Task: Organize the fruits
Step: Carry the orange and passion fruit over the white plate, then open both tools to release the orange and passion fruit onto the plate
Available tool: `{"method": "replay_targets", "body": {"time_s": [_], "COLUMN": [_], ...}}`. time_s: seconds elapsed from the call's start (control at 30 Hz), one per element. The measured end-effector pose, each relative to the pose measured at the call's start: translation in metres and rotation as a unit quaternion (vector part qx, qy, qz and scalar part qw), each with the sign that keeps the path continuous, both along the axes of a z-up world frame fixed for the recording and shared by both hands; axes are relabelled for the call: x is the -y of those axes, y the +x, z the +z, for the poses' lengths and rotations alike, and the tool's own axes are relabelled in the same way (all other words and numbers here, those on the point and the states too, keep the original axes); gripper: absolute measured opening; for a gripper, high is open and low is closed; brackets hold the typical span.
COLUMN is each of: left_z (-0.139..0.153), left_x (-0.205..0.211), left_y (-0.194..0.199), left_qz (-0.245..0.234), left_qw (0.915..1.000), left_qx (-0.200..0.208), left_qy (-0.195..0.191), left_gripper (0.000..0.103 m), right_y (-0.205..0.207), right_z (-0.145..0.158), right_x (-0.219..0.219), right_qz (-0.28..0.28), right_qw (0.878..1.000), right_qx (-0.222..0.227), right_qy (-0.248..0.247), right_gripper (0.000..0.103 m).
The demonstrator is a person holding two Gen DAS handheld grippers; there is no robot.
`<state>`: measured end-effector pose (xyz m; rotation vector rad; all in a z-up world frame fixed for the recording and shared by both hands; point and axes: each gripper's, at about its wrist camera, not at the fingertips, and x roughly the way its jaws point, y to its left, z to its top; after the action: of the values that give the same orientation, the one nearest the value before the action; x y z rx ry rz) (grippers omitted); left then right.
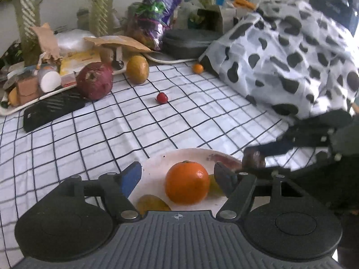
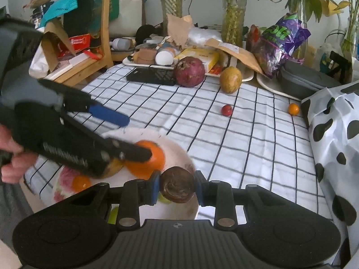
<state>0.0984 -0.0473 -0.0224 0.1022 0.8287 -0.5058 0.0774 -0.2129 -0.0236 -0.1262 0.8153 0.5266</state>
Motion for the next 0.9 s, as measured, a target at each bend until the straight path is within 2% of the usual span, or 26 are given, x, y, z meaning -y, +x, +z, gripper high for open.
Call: {"method": "replay_targets", "body": {"time_s": [0.27, 0.63, 0.83, 0.9], "left_z": [0.011, 0.009, 0.009, 0.010], "left_x": [-0.006, -0.011, -0.013, -0.014], "left_y": [-0.039, -0.066, -0.069, -0.070], "left_qz": [0.021, 0.031, 0.036, 0.040], "left_qw": [0.9993, 0.9984, 0.9981, 0.9979], "left_qx": [0.014, 0.019, 0.019, 0.020], "left_qy": [0.029, 0.044, 0.046, 0.047], "left_gripper": [0.070, 0.070, 0.070, 0.070], "right_y": [-0.022, -0.023, -0.028, -0.032], "right_z": [-0.011, -0.022, -0.015, -0.012], "right_x": [-0.009, -0.017, -0.013, -0.011], "right_qz": [0.024, 0.014, 0.005, -0.005], "right_qw": [0.999, 0.998, 0.999, 0.999], "right_qx": [-0.047, -0.053, -0.033, -0.020], "right_qy": [-0.001, -0.027, -0.021, -0.027], "right_gripper": [0.033, 0.035, 0.076, 0.097]}}
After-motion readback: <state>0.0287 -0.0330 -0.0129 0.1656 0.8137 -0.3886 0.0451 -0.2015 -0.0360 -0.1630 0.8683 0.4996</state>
